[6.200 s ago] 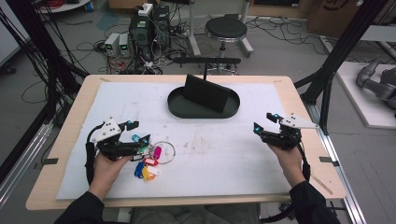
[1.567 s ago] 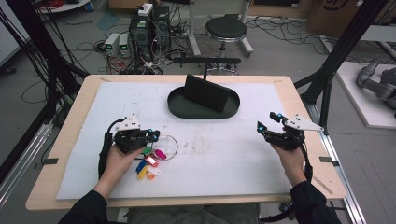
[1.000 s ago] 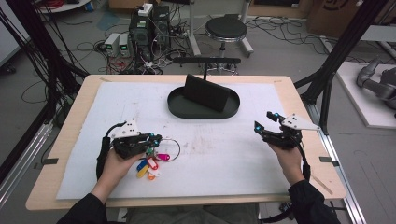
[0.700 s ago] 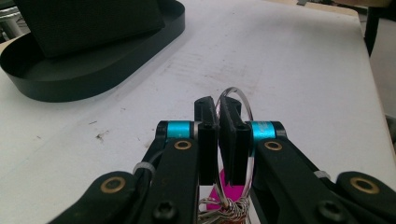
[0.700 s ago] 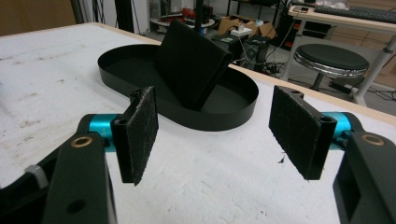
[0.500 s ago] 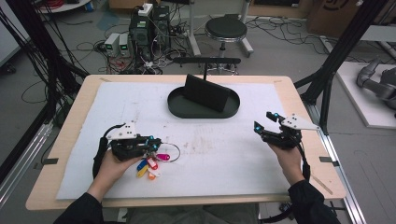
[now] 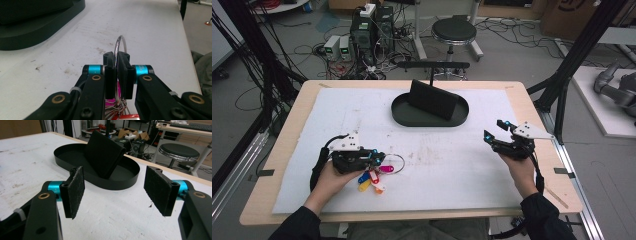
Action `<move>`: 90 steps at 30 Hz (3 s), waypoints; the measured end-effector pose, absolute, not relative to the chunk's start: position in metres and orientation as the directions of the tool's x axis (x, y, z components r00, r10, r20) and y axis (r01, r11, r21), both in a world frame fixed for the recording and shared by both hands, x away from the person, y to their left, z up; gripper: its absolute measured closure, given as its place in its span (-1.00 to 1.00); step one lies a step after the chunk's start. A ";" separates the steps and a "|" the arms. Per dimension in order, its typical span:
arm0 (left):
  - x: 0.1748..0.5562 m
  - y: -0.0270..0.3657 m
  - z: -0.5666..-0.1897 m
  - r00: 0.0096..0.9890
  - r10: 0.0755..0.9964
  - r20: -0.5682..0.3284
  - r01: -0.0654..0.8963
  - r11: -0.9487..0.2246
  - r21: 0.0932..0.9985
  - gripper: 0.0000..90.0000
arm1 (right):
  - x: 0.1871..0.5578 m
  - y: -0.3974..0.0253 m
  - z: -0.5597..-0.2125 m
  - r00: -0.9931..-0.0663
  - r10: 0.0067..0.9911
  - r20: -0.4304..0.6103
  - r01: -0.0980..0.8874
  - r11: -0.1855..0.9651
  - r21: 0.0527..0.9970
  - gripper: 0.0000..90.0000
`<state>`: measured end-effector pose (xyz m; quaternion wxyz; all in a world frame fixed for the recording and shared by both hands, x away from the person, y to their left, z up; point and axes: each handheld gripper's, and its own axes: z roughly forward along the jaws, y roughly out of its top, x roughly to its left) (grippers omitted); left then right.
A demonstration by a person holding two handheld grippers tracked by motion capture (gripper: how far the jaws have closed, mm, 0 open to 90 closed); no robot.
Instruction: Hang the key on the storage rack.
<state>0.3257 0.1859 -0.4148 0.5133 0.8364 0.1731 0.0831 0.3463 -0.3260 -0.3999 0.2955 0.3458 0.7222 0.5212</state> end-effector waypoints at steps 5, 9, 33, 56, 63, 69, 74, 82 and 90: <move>0.326 0.186 -0.414 0.924 0.380 -0.035 0.206 -0.419 0.884 0.91 | 0.346 -0.326 -0.400 -0.587 0.807 -0.067 0.191 0.218 0.957 -0.25; 0.326 0.183 -0.411 0.922 0.386 -0.028 0.200 -0.412 0.889 0.92 | 0.347 -0.326 -0.400 -0.587 0.807 -0.065 0.192 0.216 0.957 -0.25; 0.329 0.174 -0.362 0.887 0.461 0.028 0.122 -0.292 0.949 0.93 | 0.347 -0.332 -0.399 -0.575 0.816 -0.054 0.198 0.203 0.959 -0.25; 0.358 0.156 -0.308 0.822 0.564 0.086 0.049 -0.219 0.974 0.93 | 0.348 -0.338 -0.397 -0.561 0.827 -0.044 0.188 0.179 0.966 -0.25; 0.378 0.154 -0.302 0.798 0.599 0.068 0.069 -0.204 0.977 0.93 | 0.350 -0.340 -0.394 -0.549 0.835 -0.034 0.185 0.161 0.969 -0.25; 0.392 0.151 -0.297 0.774 0.630 0.065 0.074 -0.192 0.979 0.93 | 0.349 -0.343 -0.394 -0.549 0.835 -0.029 0.185 0.156 0.970 -0.25; 0.410 0.148 -0.292 0.755 0.653 0.057 0.092 -0.191 0.977 0.93 | 0.348 -0.343 -0.394 -0.548 0.836 -0.028 0.190 0.157 0.969 -0.25; 0.433 0.142 -0.290 0.738 0.674 0.032 0.114 -0.171 0.979 0.93 | 0.347 -0.347 -0.394 -0.539 0.842 -0.024 0.187 0.148 0.971 -0.25; 0.457 0.132 -0.293 0.726 0.688 0.022 0.141 -0.181 0.973 0.93 | 0.346 -0.349 -0.394 -0.536 0.844 -0.028 0.189 0.152 0.970 -0.25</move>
